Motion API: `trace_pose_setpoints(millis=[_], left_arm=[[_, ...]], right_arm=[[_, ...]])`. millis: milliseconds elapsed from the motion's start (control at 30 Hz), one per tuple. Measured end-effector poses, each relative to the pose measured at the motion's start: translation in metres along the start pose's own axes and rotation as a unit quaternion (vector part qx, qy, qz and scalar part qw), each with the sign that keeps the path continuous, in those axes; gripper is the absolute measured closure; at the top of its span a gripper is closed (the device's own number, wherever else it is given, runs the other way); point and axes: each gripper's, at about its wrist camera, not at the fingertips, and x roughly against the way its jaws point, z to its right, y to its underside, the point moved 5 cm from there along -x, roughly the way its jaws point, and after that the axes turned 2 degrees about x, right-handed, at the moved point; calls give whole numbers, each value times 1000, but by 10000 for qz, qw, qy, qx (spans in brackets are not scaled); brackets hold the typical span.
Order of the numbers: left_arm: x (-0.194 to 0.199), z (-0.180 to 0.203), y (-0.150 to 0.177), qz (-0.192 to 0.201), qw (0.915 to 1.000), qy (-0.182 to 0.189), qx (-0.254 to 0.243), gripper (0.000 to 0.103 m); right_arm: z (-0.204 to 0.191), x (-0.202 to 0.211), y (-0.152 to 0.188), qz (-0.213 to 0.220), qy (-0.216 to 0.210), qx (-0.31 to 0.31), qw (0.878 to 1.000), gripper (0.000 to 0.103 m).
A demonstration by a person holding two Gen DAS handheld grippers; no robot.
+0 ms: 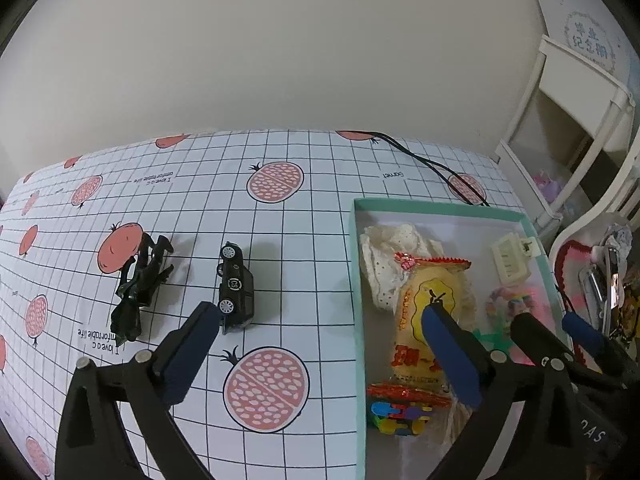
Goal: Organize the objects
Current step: 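Open the left tool to drop the snack packet while the right tool releases the green toy, then move both tools back over the tablecloth toward the black figure and car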
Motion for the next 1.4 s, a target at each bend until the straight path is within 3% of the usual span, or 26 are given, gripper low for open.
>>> trace_pose_setpoints(millis=[567,667,933,1100,1400], left_arm=[[4,-13,-3,121,9998,-79,143,0],[14,-24,-10,309,9992,-135,204,0],[33,-87,-26,700,9949,-320,654,0],[43,-137,-32,874,9899,-634,923,0],[40,-190,-25,701,9873,-785,1186,0]], right_arm=[[-10,1,-2,-31,60,127,9999,0],[-17,8,-7,103,46,157,9998,0],[-50,30,-25,653,37,376,9971,0],[-82,40,-35,944,-107,579,9938,0],[-150,38,-35,1012,-565,921,9890,0]])
